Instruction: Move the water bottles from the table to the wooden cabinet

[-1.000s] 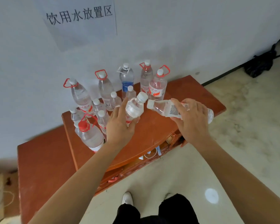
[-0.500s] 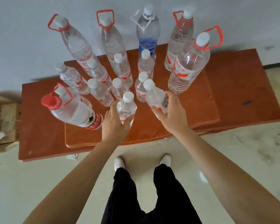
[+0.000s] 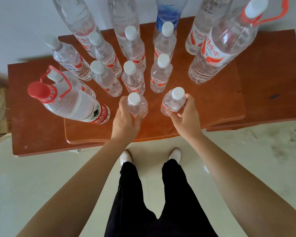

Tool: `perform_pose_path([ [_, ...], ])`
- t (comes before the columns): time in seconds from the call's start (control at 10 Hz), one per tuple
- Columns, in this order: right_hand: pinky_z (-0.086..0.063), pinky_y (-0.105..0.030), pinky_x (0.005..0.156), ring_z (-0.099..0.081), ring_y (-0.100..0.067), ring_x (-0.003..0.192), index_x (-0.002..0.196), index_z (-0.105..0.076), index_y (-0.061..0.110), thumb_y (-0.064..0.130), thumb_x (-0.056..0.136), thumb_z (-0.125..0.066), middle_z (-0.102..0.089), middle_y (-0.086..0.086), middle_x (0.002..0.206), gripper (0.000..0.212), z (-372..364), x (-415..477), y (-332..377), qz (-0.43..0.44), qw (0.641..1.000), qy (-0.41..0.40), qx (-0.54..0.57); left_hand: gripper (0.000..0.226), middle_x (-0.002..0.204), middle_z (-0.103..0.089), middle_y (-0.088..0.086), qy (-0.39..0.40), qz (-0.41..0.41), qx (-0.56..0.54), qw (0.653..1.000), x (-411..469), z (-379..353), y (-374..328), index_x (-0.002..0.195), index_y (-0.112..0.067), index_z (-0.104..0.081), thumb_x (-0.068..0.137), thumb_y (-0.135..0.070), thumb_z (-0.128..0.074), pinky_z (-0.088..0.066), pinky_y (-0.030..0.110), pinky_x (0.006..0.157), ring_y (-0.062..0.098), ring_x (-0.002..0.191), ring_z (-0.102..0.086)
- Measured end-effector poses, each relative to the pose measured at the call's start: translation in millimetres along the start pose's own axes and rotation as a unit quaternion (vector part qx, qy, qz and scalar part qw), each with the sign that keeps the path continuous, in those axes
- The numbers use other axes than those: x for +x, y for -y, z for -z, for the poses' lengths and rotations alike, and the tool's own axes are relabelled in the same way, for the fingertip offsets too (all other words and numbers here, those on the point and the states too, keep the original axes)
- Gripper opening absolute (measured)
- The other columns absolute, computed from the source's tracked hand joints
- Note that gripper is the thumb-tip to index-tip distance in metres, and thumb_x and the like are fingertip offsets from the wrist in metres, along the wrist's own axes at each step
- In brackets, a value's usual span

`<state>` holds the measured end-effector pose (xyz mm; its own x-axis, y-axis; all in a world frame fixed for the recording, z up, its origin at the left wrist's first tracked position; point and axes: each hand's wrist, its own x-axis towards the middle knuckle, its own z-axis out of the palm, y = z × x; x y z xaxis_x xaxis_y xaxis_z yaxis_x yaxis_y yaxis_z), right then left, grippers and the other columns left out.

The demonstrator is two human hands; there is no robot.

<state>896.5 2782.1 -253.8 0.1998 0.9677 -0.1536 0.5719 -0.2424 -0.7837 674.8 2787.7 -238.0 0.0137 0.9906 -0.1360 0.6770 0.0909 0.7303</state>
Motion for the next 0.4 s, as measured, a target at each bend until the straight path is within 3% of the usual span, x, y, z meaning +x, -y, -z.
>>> perform_pose_path([
  [0.1, -0.062, -0.039, 0.082, -0.058, -0.007, 0.108, 0.138, -0.04, 0.013, 0.039, 0.085, -0.08, -0.055, 0.002, 0.131, 0.072, 2.7, 7.6, 8.9, -0.005, 1.0, 0.022, -0.012, 0.075, 0.138, -0.053, 0.013, 0.016, 0.003, 0.002, 1.0, 4.0, 1.2, 1.4, 0.144, -0.027, -0.019, 0.091, -0.019, -0.071, -0.049, 0.044, 0.099, 0.029, 0.126, -0.052],
  [0.2, -0.056, -0.029, 0.079, -0.06, -0.014, 0.107, 0.138, -0.039, 0.011, 0.039, 0.085, -0.08, -0.056, -0.004, 0.132, 0.072, 9.0, 3.0, 15.8, -0.01, 0.997, 0.051, -0.052, 0.073, 0.142, -0.051, 0.012, 0.042, 0.029, -0.003, 0.999, -1.1, 9.6, -3.7, 0.146, -0.026, -0.019, 0.093, -0.027, -0.069, -0.048, 0.046, 0.102, 0.029, 0.13, -0.051],
  [0.3, -0.053, -0.03, 0.088, -0.062, -0.024, 0.117, 0.143, -0.036, 0.009, 0.038, 0.085, -0.081, -0.054, -0.008, 0.139, 0.079, 22.8, 1.1, 18.8, -0.022, 0.992, 0.081, -0.092, 0.075, 0.152, -0.044, 0.009, 0.083, 0.055, 0.024, 0.995, -1.7, 19.2, -7.4, 0.152, -0.025, -0.014, 0.097, -0.037, -0.063, -0.042, 0.046, 0.108, 0.03, 0.138, -0.045],
  [0.4, -0.051, -0.037, 0.099, -0.058, -0.027, 0.129, 0.155, -0.024, 0.014, 0.038, 0.09, -0.076, -0.04, -0.011, 0.157, 0.087, 54.8, -4.2, 42.5, -0.02, 0.975, 0.123, -0.185, 0.084, 0.165, -0.024, 0.005, 0.13, 0.062, 0.138, 0.98, -1.9, 45.5, -22.7, 0.158, -0.025, -0.004, 0.098, -0.047, -0.058, -0.032, 0.047, 0.117, 0.029, 0.149, -0.029],
])
